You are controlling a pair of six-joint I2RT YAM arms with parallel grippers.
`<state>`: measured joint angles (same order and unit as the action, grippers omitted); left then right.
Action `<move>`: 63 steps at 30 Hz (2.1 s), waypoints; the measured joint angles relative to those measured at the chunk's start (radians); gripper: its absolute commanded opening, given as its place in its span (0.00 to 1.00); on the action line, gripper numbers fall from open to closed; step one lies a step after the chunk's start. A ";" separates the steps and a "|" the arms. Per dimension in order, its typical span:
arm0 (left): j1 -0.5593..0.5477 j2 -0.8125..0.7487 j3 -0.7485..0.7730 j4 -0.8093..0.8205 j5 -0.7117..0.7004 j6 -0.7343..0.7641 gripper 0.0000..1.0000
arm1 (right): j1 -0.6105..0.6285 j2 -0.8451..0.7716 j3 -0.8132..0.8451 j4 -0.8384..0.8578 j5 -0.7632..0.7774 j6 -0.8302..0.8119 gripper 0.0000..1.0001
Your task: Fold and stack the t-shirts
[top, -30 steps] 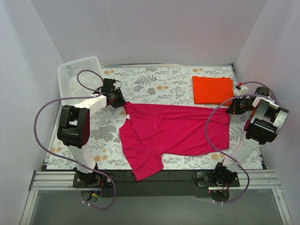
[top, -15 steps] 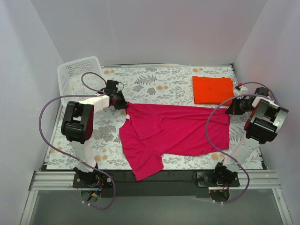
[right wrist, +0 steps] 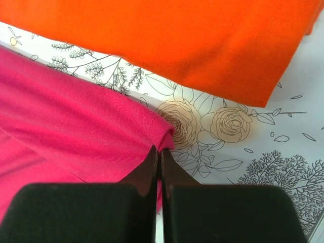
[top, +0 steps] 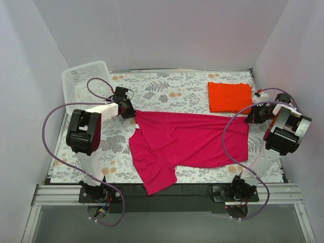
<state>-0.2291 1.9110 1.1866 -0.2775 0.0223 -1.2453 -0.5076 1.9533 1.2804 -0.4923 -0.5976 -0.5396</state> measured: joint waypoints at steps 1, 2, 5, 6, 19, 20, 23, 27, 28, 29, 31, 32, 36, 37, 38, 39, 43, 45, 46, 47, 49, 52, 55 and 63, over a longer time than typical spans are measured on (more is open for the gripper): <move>0.000 0.000 -0.001 0.000 -0.002 0.000 0.00 | 0.000 0.000 0.001 0.000 0.001 0.003 0.01; 0.000 -0.002 -0.002 0.001 -0.005 0.000 0.00 | 0.000 0.000 0.001 0.000 0.003 0.006 0.01; 0.003 -0.007 -0.008 0.003 -0.004 0.004 0.17 | 0.000 0.000 0.001 -0.001 0.004 0.011 0.01; 0.003 -0.008 -0.011 0.005 -0.003 0.009 0.20 | 0.000 0.000 0.001 -0.001 0.004 0.011 0.01; 0.017 -0.223 -0.049 0.050 0.059 0.023 0.41 | 0.002 -0.021 0.020 -0.054 -0.002 -0.066 0.42; 0.018 -0.257 -0.060 0.055 0.061 0.029 0.43 | 0.003 -0.032 0.020 -0.060 0.003 -0.071 0.45; 0.018 -0.373 -0.120 0.077 0.072 0.050 0.54 | 0.004 -0.081 0.019 -0.074 0.031 -0.100 0.53; 0.024 -0.516 -0.234 0.095 0.108 0.058 0.62 | 0.004 -0.178 0.016 -0.090 0.069 -0.161 0.58; 0.026 -0.552 -0.267 0.094 0.122 0.057 0.63 | 0.004 -0.203 0.011 -0.095 0.074 -0.179 0.59; 0.029 -0.584 -0.300 0.093 0.140 0.052 0.64 | 0.004 -0.227 0.007 -0.105 0.076 -0.209 0.62; 0.038 -0.648 -0.367 0.092 0.175 0.038 0.65 | 0.007 -0.273 -0.008 -0.134 0.070 -0.276 0.65; 0.043 -0.678 -0.397 0.089 0.194 0.027 0.66 | 0.011 -0.293 -0.017 -0.158 0.063 -0.326 0.66; 0.052 -0.777 -0.488 0.071 0.267 -0.049 0.69 | 0.071 -0.368 -0.085 -0.308 0.017 -0.554 0.66; 0.052 -0.790 -0.500 0.061 0.286 -0.072 0.68 | 0.103 -0.386 -0.111 -0.338 0.008 -0.603 0.66; 0.052 -0.798 -0.509 0.050 0.306 -0.091 0.67 | 0.149 -0.416 -0.153 -0.368 -0.004 -0.664 0.66; 0.052 -0.801 -0.516 0.034 0.323 -0.110 0.66 | 0.202 -0.448 -0.201 -0.396 -0.016 -0.724 0.66; 0.052 -0.813 -0.555 -0.061 0.375 -0.172 0.62 | 0.464 -0.629 -0.387 -0.503 -0.076 -0.902 0.68; 0.052 -0.835 -0.581 -0.119 0.390 -0.198 0.63 | 0.563 -0.700 -0.427 -0.530 -0.097 -0.930 0.67; 0.052 -0.850 -0.592 -0.144 0.399 -0.213 0.63 | 0.618 -0.731 -0.439 -0.537 -0.109 -0.931 0.67; 0.049 -0.867 -0.604 -0.166 0.409 -0.227 0.63 | 0.668 -0.755 -0.447 -0.537 -0.111 -0.929 0.66; 0.039 -0.895 -0.620 -0.205 0.421 -0.249 0.63 | 0.756 -0.793 -0.469 -0.525 -0.113 -0.913 0.66; -0.004 -0.916 -0.624 -0.260 0.428 -0.274 0.63 | 0.856 -0.838 -0.523 -0.511 -0.109 -0.878 0.64; -0.039 -0.935 -0.624 -0.289 0.427 -0.279 0.63 | 0.975 -0.860 -0.568 -0.491 -0.103 -0.813 0.61; -0.042 -1.036 -0.566 -0.317 0.325 -0.216 0.63 | 1.465 -0.688 -0.415 -0.314 -0.034 -0.515 0.58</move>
<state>-0.2707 0.8745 0.6205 -0.5945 0.3477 -1.4609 0.9577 1.2652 0.8654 -0.8066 -0.6315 -1.0542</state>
